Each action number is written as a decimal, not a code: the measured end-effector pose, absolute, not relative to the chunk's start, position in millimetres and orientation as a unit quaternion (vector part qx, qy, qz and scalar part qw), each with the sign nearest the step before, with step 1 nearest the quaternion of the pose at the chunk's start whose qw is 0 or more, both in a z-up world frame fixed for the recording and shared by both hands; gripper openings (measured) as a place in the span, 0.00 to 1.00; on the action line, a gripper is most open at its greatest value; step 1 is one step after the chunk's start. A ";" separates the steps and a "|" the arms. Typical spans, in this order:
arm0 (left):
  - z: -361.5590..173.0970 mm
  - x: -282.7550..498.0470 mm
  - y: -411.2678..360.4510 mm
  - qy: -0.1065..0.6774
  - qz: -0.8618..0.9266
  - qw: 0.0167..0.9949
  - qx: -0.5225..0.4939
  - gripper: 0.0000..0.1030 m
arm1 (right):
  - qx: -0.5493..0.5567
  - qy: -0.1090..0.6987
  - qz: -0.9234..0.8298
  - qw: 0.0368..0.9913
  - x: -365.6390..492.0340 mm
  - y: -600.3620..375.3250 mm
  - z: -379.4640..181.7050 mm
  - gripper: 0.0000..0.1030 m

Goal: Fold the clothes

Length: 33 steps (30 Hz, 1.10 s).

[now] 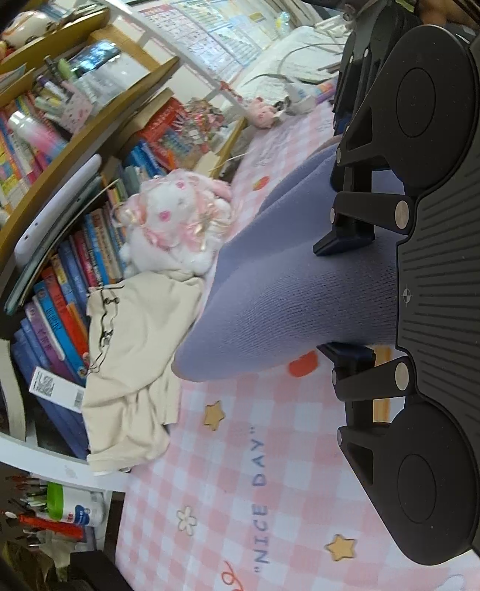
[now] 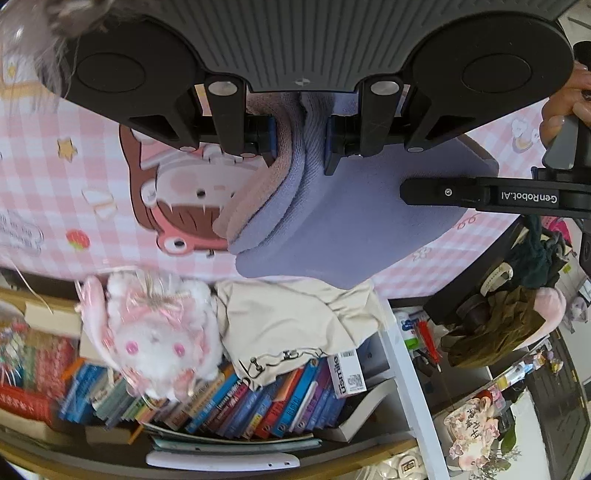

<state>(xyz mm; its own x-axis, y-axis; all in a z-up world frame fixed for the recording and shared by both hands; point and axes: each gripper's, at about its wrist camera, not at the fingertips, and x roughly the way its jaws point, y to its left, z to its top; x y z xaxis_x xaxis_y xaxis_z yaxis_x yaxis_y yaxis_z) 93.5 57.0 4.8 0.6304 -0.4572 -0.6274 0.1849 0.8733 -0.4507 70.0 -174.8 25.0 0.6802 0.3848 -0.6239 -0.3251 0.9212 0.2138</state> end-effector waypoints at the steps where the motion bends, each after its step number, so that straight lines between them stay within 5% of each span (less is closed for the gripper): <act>1: 4.1 98.0 58.8 0.388 -0.181 0.887 -0.175 0.44 | 0.038 0.348 0.194 0.917 74.3 -172.3 25.2 0.21; 26: -40.2 190.0 79.4 0.434 -0.166 0.866 -0.185 0.50 | 0.077 0.408 0.137 0.899 178.5 -154.3 -13.2 0.24; 30: -39.3 188.8 77.1 0.437 -0.153 0.870 -0.172 0.58 | 0.101 0.418 0.129 0.894 177.3 -159.3 -16.3 0.35; 33: -33.5 184.9 74.3 0.434 -0.143 0.876 -0.152 0.61 | 0.108 0.418 0.122 0.894 173.0 -161.6 -13.3 0.55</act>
